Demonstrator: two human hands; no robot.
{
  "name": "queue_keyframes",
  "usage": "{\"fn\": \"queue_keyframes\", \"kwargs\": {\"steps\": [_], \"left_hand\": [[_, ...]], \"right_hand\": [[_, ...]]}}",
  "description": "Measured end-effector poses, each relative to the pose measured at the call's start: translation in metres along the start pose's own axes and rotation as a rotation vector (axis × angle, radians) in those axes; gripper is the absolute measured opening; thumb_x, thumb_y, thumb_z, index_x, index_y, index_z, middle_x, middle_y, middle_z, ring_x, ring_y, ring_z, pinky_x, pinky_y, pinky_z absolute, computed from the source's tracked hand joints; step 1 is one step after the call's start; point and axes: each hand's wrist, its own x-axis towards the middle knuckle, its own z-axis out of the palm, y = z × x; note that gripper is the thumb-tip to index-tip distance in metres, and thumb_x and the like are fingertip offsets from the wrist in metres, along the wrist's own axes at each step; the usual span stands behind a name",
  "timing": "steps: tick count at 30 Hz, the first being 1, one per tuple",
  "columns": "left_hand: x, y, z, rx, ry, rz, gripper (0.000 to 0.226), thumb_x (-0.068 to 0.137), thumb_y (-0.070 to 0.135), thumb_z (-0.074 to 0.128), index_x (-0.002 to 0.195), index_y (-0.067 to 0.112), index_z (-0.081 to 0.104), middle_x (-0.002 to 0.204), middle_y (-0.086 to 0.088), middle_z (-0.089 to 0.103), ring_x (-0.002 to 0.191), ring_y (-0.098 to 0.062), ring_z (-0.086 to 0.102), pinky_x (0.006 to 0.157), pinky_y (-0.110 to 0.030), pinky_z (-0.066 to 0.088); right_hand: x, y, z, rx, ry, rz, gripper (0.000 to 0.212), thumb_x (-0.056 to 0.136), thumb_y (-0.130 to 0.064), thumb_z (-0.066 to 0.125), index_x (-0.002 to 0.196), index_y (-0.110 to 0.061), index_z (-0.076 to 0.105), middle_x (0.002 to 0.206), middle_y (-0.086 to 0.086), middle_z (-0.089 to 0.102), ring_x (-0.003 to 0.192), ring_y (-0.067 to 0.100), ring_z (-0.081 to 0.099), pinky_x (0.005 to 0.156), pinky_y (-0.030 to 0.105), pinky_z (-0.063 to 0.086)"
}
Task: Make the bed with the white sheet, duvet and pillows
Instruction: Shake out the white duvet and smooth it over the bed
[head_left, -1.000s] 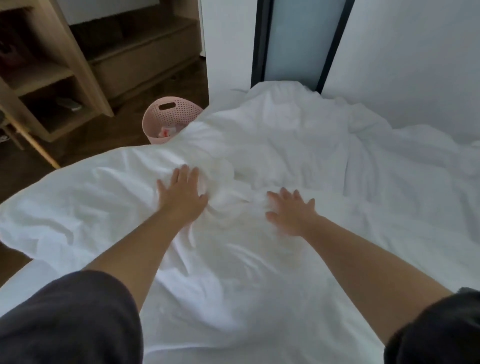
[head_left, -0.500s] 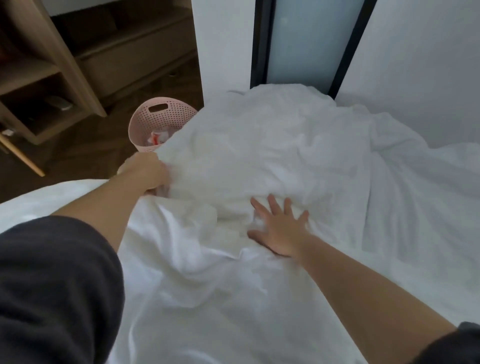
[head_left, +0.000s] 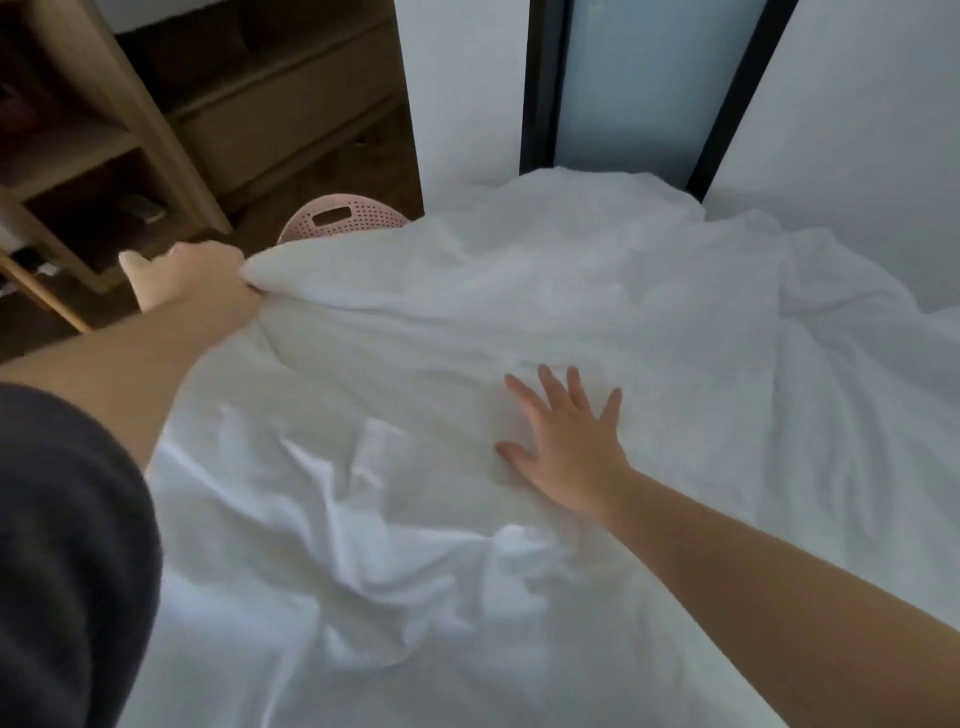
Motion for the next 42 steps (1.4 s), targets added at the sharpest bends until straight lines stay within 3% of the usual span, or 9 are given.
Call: {"fn": "queue_keyframes", "kwargs": {"steps": [6, 11, 18, 23, 29, 32, 35, 39, 42], "left_hand": [[0.034, 0.021, 0.037, -0.186, -0.07, -0.159, 0.065, 0.088, 0.029, 0.06, 0.144, 0.014, 0.03, 0.148, -0.018, 0.035, 0.138, -0.039, 0.028, 0.114, -0.063, 0.013], [-0.016, 0.043, 0.164, -0.137, -0.318, -0.003, 0.069, 0.096, 0.059, 0.011, 0.154, 0.026, -0.009, 0.162, -0.01, -0.012, 0.148, -0.032, -0.01, 0.115, -0.061, -0.005], [-0.012, 0.053, 0.151, -0.146, -0.453, -0.019, 0.069, 0.099, 0.052, 0.023, 0.154, 0.02, -0.003, 0.162, -0.01, -0.006, 0.148, -0.032, -0.003, 0.116, -0.061, 0.004], [-0.06, 0.032, 0.08, -0.618, -0.589, 0.496, 0.034, 0.089, 0.031, 0.049, 0.122, 0.026, 0.05, 0.128, 0.002, 0.053, 0.113, -0.019, 0.05, 0.103, -0.04, 0.037], [-0.09, 0.016, 0.025, 0.093, -0.775, 0.696, 0.025, 0.084, 0.05, 0.051, 0.101, 0.033, 0.047, 0.106, 0.008, 0.056, 0.1, -0.02, 0.053, 0.09, -0.035, 0.042], [-0.079, 0.032, 0.008, 0.176, -0.353, 0.73, 0.011, 0.098, 0.031, 0.044, 0.096, 0.03, 0.055, 0.109, 0.008, 0.059, 0.102, -0.017, 0.054, 0.096, -0.035, 0.037], [-0.067, 0.057, -0.002, 0.162, 0.048, 0.594, 0.019, 0.096, 0.027, 0.053, 0.114, 0.028, 0.058, 0.114, 0.0, 0.055, 0.108, -0.022, 0.05, 0.102, -0.045, 0.036], [-0.117, 0.097, 0.024, -0.089, -0.261, 0.197, 0.072, 0.097, 0.058, 0.029, 0.153, 0.023, 0.001, 0.16, -0.013, -0.011, 0.147, -0.04, -0.007, 0.115, -0.064, 0.004], [-0.194, 0.119, 0.06, -0.283, -0.343, 0.325, 0.071, 0.098, 0.056, 0.018, 0.154, 0.023, -0.011, 0.16, -0.011, -0.02, 0.147, -0.036, -0.015, 0.114, -0.063, -0.003]], "right_hand": [[0.046, -0.004, -0.001, 0.027, -0.064, 0.162, 0.077, 0.091, -0.072, 0.027, 0.15, -0.044, -0.014, 0.16, 0.002, -0.026, 0.145, 0.041, -0.023, 0.104, 0.078, -0.003], [0.054, 0.015, 0.066, -0.118, -0.026, 0.151, 0.083, 0.078, -0.079, -0.005, 0.149, -0.04, -0.021, 0.159, 0.006, -0.029, 0.144, 0.042, -0.024, 0.102, 0.079, -0.008], [0.075, 0.025, 0.053, -0.102, -0.202, 0.137, 0.078, 0.086, -0.08, 0.015, 0.15, -0.046, -0.014, 0.161, -0.001, -0.023, 0.147, 0.036, -0.02, 0.103, 0.077, -0.008], [0.052, 0.035, 0.017, 0.084, -0.315, 0.071, 0.07, 0.089, -0.073, 0.034, 0.151, -0.047, 0.015, 0.164, -0.01, -0.001, 0.151, 0.021, -0.003, 0.114, 0.065, 0.0], [-0.054, 0.053, -0.023, 0.287, -0.395, 0.049, 0.035, 0.089, -0.056, 0.056, 0.105, -0.026, 0.063, 0.105, -0.006, 0.062, 0.103, 0.017, 0.059, 0.085, 0.03, 0.043], [-0.087, 0.066, -0.039, 0.223, -0.556, 0.104, 0.036, 0.094, -0.05, 0.054, 0.114, -0.019, 0.057, 0.116, -0.001, 0.058, 0.114, 0.022, 0.055, 0.084, 0.028, 0.038], [-0.1, 0.081, -0.053, 0.339, -0.25, 0.241, 0.022, 0.099, -0.04, 0.05, 0.104, -0.02, 0.058, 0.106, -0.001, 0.06, 0.111, 0.028, 0.056, 0.085, 0.033, 0.039], [-0.124, 0.092, -0.029, -0.109, -0.085, 0.345, 0.06, 0.098, -0.048, 0.043, 0.151, -0.03, 0.021, 0.152, 0.009, 0.031, 0.14, 0.031, 0.03, 0.109, 0.053, 0.025], [-0.148, 0.073, 0.012, -0.144, -0.06, 0.33, 0.063, 0.098, -0.056, 0.013, 0.153, -0.038, -0.011, 0.163, 0.003, -0.015, 0.149, 0.035, -0.013, 0.109, 0.07, 0.001]]}}
